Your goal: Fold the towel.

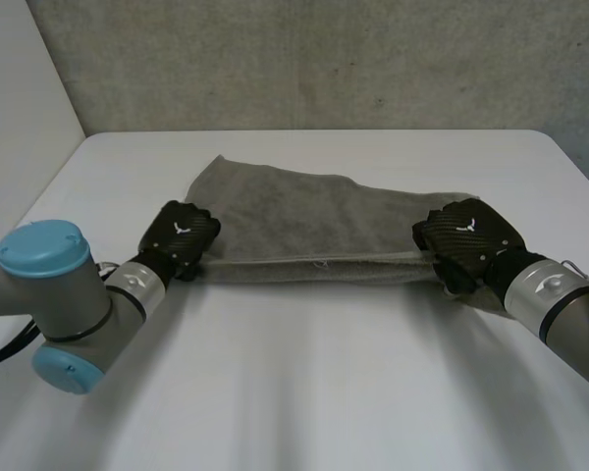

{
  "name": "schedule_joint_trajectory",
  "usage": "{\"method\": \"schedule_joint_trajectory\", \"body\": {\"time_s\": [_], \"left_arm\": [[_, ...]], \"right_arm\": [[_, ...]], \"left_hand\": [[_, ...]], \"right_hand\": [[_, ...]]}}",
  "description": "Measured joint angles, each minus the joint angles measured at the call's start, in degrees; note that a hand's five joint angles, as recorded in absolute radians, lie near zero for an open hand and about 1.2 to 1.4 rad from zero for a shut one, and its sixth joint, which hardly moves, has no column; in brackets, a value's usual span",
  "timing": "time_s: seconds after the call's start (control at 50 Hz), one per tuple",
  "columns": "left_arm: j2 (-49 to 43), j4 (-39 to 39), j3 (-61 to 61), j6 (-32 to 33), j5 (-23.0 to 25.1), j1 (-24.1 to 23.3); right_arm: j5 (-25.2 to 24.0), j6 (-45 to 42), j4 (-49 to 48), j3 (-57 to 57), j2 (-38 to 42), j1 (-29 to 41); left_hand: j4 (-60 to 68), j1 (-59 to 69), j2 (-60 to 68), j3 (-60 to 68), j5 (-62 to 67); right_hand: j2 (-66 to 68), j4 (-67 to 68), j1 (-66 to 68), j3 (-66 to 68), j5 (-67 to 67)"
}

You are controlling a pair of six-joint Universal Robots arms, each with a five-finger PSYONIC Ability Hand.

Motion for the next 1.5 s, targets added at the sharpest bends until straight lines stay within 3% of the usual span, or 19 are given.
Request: {"method": "schedule_joint_trajectory", "body": {"time_s": [0.22, 0.3, 0.36, 0.48, 0.64, 0.74, 0.86, 0.96, 1.06, 1.14, 1.28, 1.42, 1.5], "left_arm": [[-0.67, 0.38, -0.41, 0.37, -2.22, 0.29], [-0.47, -1.06, -0.79, 0.5, -1.79, 0.93], [0.21, -2.84, -0.78, 0.42, -1.42, 2.1], [3.23, -6.18, -0.45, -0.09, 0.49, 5.09], [7.03, -6.97, -0.73, -3.0, 2.54, 8.34], [7.41, -6.91, -1.27, -4.72, 2.78, 9.63], [7.52, -6.88, -1.83, -5.06, 2.82, 9.79], [8.25, -6.87, -1.99, -5.1, 2.8, 9.76], [8.85, -6.87, -2.15, -5.33, 2.8, 9.68], [9.13, -6.89, -2.25, -5.53, 2.77, 9.59], [11.3, -7.06, -1.86, -5.54, 3.06, 9.64], [23.86, -9.61, 0.66, -8.32, 5.13, 9.68], [33.13, -12.26, 5.35, -13.88, 5.96, 9.76]], "right_arm": [[0.79, 0.37, 0.3, -2.5, 0.1, -2.42], [1.2, 2.08, 1.45, -3.68, 0.57, -4.64], [1.2, 3.59, 3.01, -4.01, 1.31, -5.36], [1.31, 4.82, 5.99, -4.45, 3.62, -5.76], [1.78, 3.78, 7.5, -4.86, 5.72, -7.24], [2.21, 2.48, 8.85, -5.12, 5.67, -8.64], [2.24, 1.93, 11.15, -5.14, 5.73, -9.06], [1.78, 1.68, 13.0, -4.79, 6.2, -9.1], [1.48, 1.44, 13.66, -4.57, 7.15, -9.09], [1.32, 1.41, 13.8, -4.6, 7.71, -9.09], [1.34, 1.32, 15.81, -7.38, 6.51, -9.66], [-0.62, 1.85, 26.66, -20.16, -3.45, -10.16], [-2.58, 3.57, 32.45, -31.82, -9.23, -10.19]], "left_hand": [[-0.22, -0.1, -0.11, -0.27, -0.39], [33.09, 32.31, 33.31, 32.51, 33.03], [37.68, 33.5, 37.54, 36.81, 35.55], [37.76, 33.5, 37.57, 36.9, 36.37], [37.76, 33.5, 37.57, 36.9, 36.38], [37.76, 33.5, 37.57, 36.9, 36.53], [37.76, 33.5, 37.56, 36.9, 36.58], [37.83, 33.5, 37.57, 36.9, 36.58], [37.98, 33.5, 37.57, 36.9, 36.58], [37.98, 33.5, 37.57, 36.9, 36.58], [37.99, 33.5, 37.57, 36.9, 36.58], [37.99, 33.53, 37.57, 36.91, 36.58], [38.0, 33.54, 37.56, 36.95, 36.59]], "right_hand": [[0.0, 0.0, 0.0, 0.0, 0.0], [0.0, 0.0, 0.0, 0.0, 0.0], [-0.04, -0.05, -0.04, -0.03, -0.05], [-18.95, -19.09, -19.29, -19.08, -19.69], [-21.47, -22.35, -22.27, -21.85, -23.19], [-13.69, -14.34, -13.43, -13.55, -14.41], [-26.53, -26.86, -27.06, -26.63, -27.96], [-15.66, -16.51, -15.75, -15.69, -16.57], [-15.62, -16.11, -15.45, -15.46, -16.2], [-2.32, -2.22, -0.58, -1.99, -1.73], [-1.61, 0.2, 0.21, 0.04, 0.0], [-1.61, 0.21, 0.22, 0.04, 0.0], [-1.61, 0.21, 0.23, 0.04, 0.0]]}}
